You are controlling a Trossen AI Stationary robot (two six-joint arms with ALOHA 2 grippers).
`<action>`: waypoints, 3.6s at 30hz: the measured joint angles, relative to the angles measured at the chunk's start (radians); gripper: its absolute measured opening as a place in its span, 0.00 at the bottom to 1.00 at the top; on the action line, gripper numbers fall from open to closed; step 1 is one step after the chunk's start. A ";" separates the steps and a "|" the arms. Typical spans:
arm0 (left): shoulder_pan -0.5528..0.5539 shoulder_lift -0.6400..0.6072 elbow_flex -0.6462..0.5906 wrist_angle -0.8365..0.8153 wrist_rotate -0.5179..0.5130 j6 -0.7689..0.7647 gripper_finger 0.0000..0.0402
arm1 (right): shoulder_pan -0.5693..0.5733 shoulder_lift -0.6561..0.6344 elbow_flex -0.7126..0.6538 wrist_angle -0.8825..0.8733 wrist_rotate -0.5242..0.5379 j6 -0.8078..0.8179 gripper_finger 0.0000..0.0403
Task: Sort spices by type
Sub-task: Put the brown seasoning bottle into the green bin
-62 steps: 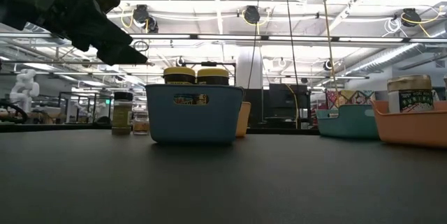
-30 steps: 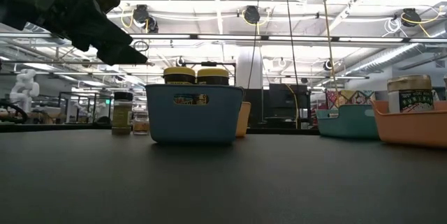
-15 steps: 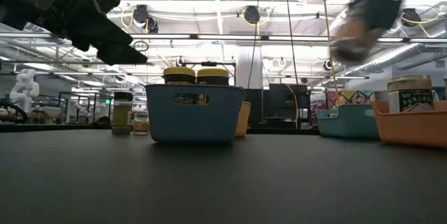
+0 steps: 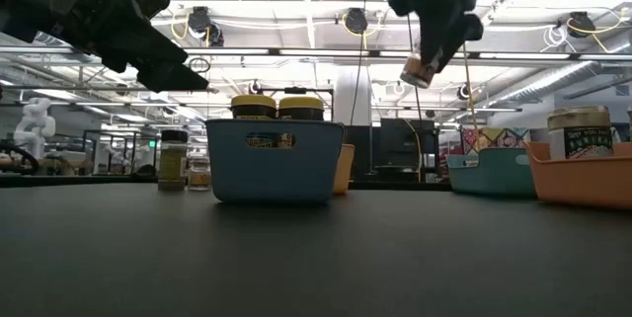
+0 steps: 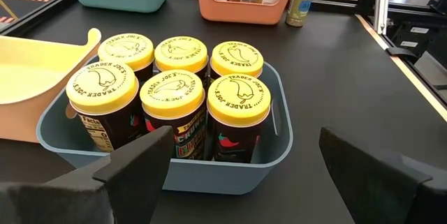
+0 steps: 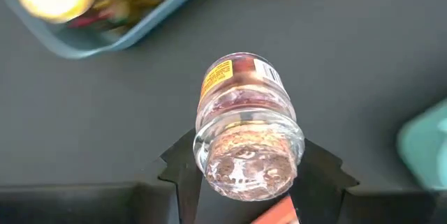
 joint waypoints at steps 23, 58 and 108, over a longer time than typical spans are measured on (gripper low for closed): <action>0.019 0.000 0.000 0.000 0.000 0.030 0.90 | -0.762 0.010 -0.012 -0.087 0.080 -0.106 0.40; 0.084 0.000 0.000 -0.010 0.000 0.050 0.90 | -0.969 0.214 -0.086 -0.026 0.180 -0.170 0.40; 0.084 0.000 0.000 -0.052 0.000 0.020 0.90 | -0.980 0.213 -0.245 0.155 0.203 -0.347 0.43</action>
